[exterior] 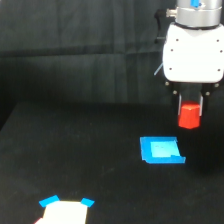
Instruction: Pick up the red object from the table
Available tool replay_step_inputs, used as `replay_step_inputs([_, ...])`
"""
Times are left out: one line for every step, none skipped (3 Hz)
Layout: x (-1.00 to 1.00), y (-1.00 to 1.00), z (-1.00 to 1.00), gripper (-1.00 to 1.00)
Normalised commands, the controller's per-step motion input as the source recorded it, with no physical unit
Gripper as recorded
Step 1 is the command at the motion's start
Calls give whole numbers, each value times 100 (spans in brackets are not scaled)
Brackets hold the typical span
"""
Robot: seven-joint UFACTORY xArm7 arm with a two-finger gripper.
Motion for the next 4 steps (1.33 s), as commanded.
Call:
replay_step_inputs([-14, -28, 9, -63])
replay_step_inputs([-20, -31, -9, -100])
replay_step_inputs([100, -13, 21, -100])
replay_step_inputs([70, 48, 38, -100])
